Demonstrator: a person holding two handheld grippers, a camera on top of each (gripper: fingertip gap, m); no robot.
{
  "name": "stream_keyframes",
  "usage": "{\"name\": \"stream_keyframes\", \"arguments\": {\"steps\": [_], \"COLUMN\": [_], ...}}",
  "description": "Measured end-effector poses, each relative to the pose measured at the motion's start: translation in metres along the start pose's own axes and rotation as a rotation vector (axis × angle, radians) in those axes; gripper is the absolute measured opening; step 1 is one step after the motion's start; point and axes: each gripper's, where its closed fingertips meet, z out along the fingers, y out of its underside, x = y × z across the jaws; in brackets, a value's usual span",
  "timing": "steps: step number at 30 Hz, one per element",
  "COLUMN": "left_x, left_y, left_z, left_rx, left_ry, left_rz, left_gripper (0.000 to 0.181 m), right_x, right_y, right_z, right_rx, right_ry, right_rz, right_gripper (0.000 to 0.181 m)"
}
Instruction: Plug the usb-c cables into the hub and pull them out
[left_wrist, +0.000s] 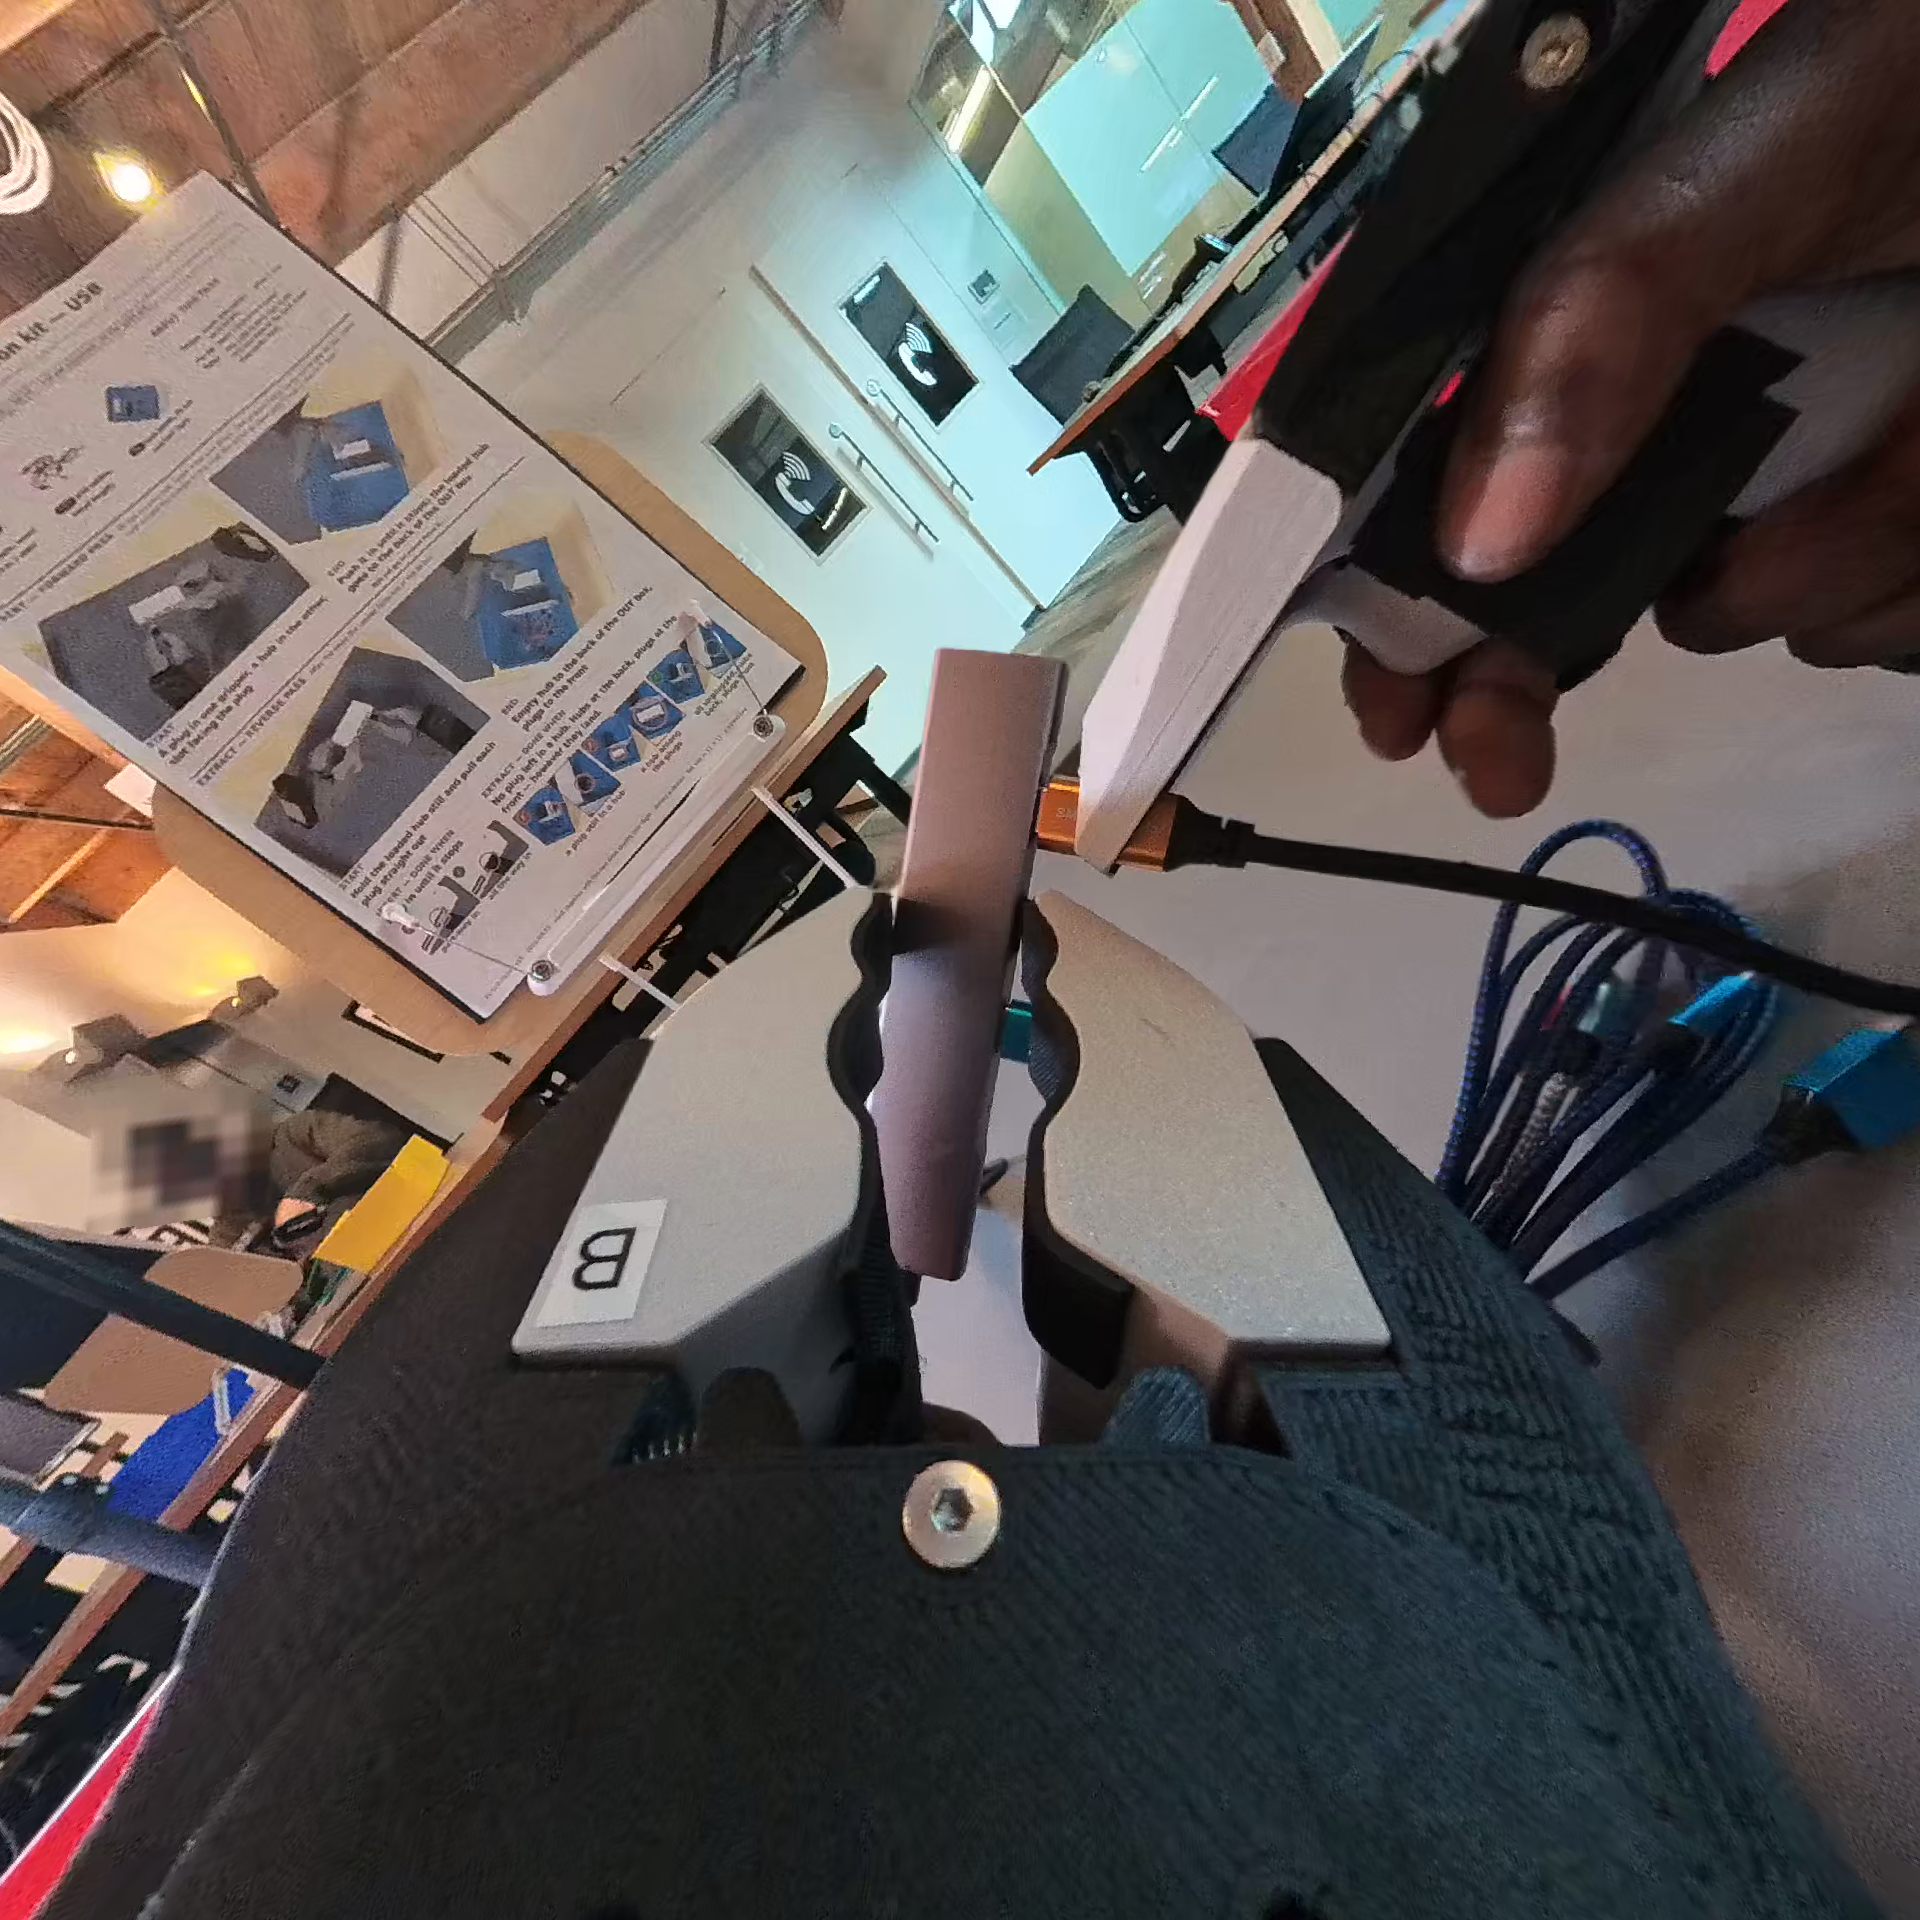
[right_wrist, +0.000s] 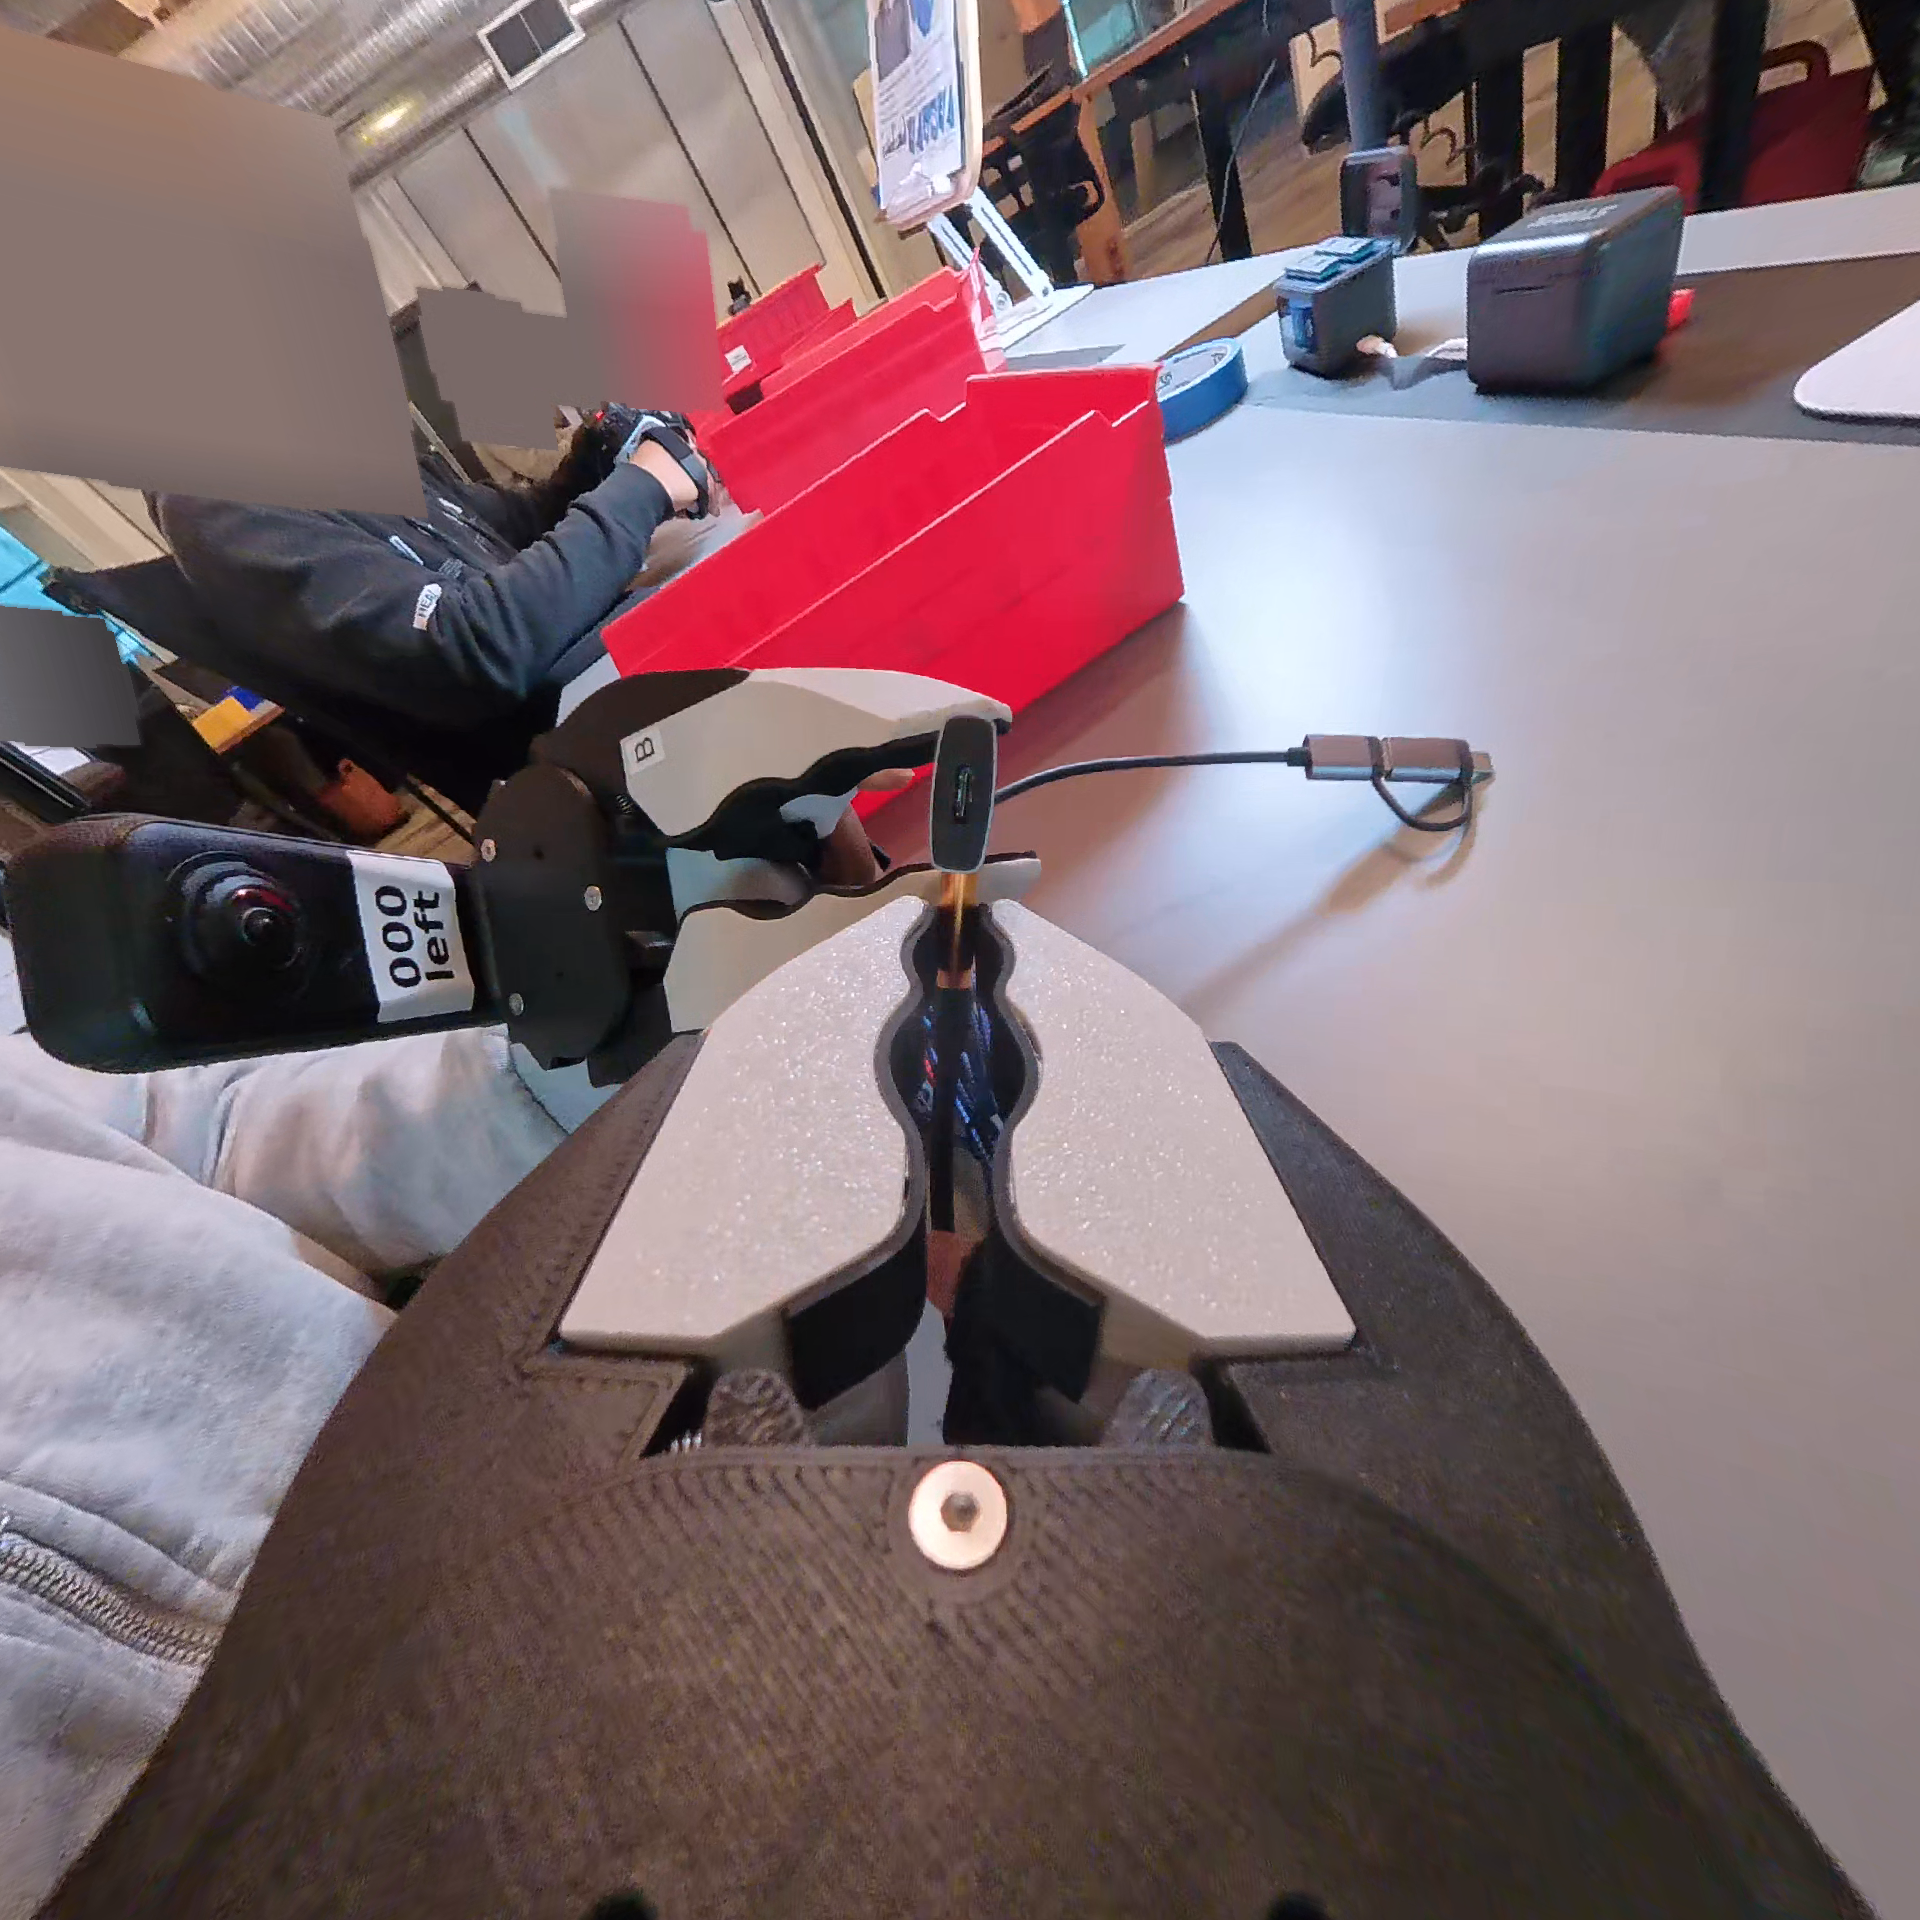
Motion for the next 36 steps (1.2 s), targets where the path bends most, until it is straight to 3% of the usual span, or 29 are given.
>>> {"name": "stream_keyframes", "arguments": {"steps": [4,9,12,15,19,21,24,29,32,36], "left_x": [0.004,0.01,0.016,0.03,0.035,0.034,0.033,0.032,0.032,0.026], "left_y": [0.001,0.009,0.015,0.013,0.016,0.015,0.009,-0.022,-0.019,-0.019], "left_z": [0.002,0.006,0.009,0.003,-0.002,-0.002,-0.005,-0.017,-0.018,-0.018], "left_rx": [0.001,-0.031,-0.066,-0.08,-0.096,-0.062,0.026,0.221,0.212,0.221], "left_ry": [-0.007,0.062,0.12,0.24,0.281,0.284,0.245,0.256,0.244,0.224], "left_rz": [0.092,0.002,-0.032,-0.022,0.038,0.041,0.182,0.208,0.265,0.221], "left_gripper": [0.024,0.042,0.048,0.028,0.026,0.026,0.026,0.025,0.026,0.026], "right_x": [0.004,0.01,-0.006,-0.016,-0.014,-0.015,-0.022,-0.057,-0.064,-0.061], "right_y": [0.004,0.015,0.022,0.025,0.033,0.033,0.038,0.034,0.036,0.027], "right_z": [-0.002,-0.002,-0.001,0.0,0.002,0.003,0.002,-0.009,-0.006,-0.007], "right_rx": [0.038,0.01,-0.05,-0.083,-0.123,-0.109,-0.174,-0.231,-0.227,-0.146], "right_ry": [-0.024,-0.031,-0.128,-0.164,-0.169,-0.176,-0.222,-0.534,-0.59,-0.639], "right_rz": [0.059,0.091,0.075,0.037,0.001,-0.034,-0.075,0.07,0.12,0.327], "right_gripper": [0.005,0.006,0.006,0.006,0.006,0.006,0.008,0.012,0.018,0.019]}}
